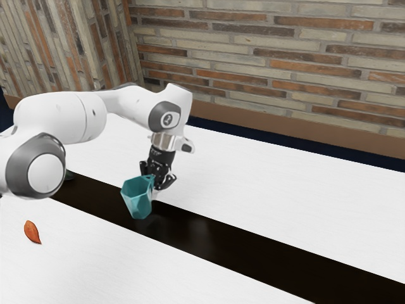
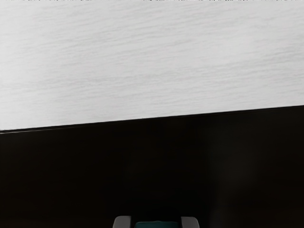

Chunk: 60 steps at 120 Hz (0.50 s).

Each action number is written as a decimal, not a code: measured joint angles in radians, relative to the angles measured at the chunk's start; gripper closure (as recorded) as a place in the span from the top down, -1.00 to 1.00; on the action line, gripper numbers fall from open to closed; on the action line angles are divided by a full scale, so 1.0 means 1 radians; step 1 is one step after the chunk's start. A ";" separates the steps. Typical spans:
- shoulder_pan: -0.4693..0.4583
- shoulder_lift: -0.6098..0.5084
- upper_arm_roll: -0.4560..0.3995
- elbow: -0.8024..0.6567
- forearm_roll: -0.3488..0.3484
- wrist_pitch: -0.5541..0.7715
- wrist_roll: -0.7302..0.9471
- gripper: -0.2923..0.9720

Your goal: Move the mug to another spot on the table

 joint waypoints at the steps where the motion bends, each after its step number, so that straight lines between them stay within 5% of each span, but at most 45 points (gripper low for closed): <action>1: 0.001 0.001 0.000 0.001 0.000 0.000 0.001 -0.59; 60: 0.027 0.042 -0.003 0.031 0.000 -0.005 0.031 -0.59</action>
